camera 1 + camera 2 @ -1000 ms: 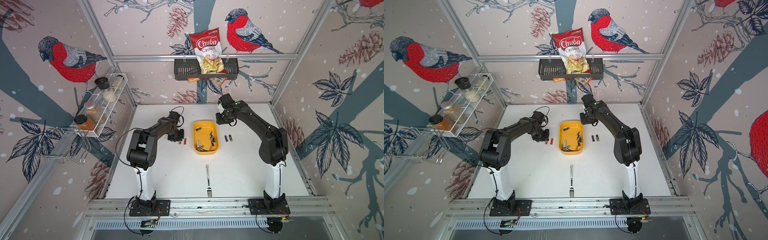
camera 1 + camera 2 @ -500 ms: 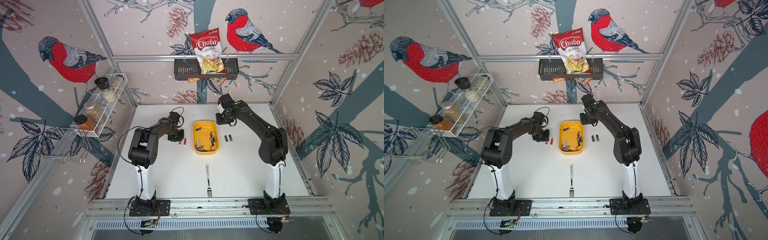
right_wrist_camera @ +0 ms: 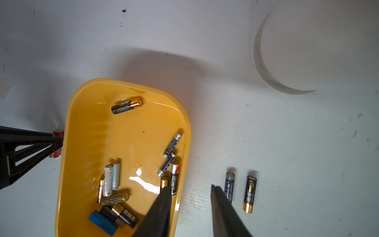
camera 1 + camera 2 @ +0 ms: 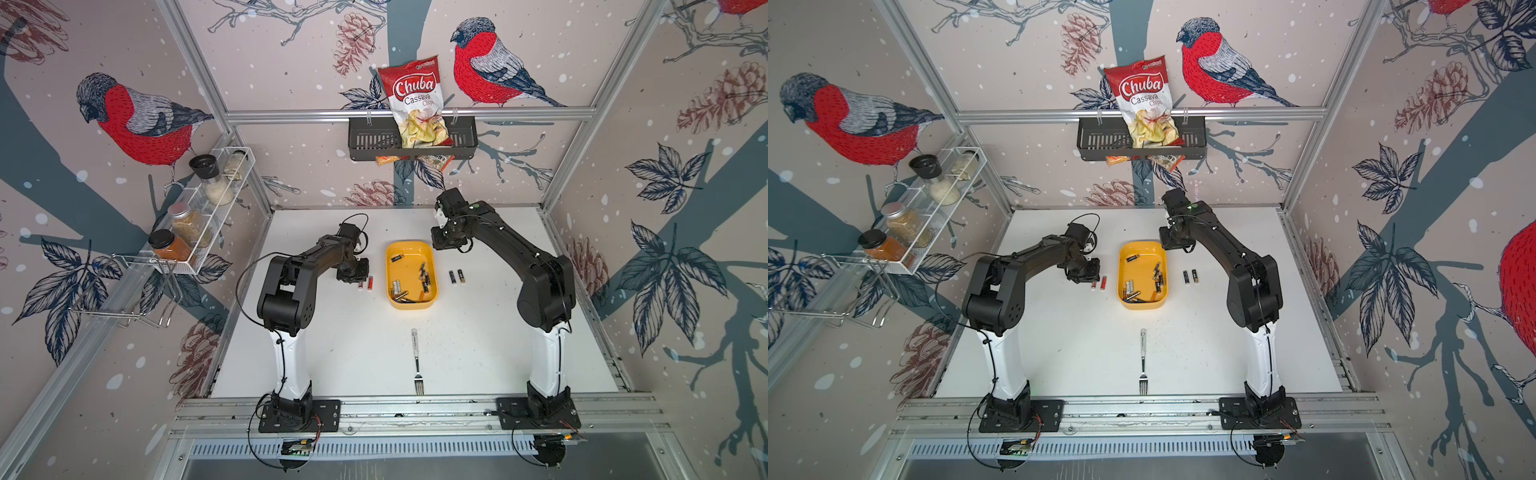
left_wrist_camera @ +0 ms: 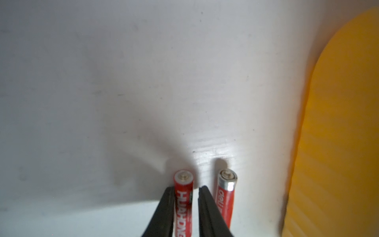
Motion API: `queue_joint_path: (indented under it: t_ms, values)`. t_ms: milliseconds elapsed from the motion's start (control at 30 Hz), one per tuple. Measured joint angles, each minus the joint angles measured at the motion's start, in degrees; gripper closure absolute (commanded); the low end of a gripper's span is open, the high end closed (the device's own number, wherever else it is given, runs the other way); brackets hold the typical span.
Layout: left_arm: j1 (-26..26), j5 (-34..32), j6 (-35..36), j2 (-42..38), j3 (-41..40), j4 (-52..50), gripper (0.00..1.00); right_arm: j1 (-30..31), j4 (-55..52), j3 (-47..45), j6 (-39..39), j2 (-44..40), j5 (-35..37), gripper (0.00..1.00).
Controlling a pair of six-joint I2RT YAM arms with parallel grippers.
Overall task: Take the batteries out of the storage box
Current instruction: Place the battery at the center of the board.
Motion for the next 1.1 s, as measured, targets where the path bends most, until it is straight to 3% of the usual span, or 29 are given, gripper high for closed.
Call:
queue_joint_path:
  t_ms: [600,1100]
  values:
    - [0.1,-0.1,-0.3,-0.3,0.6,-0.6,0.70,1.0,0.0,-0.3,0.0,0.0,0.0,0.61]
    - [0.5,1.3,-0.9,-3.0,2.8,-1.3,0.69,10.2,1.8,-2.4,2.7,3.0,-1.1,0.61]
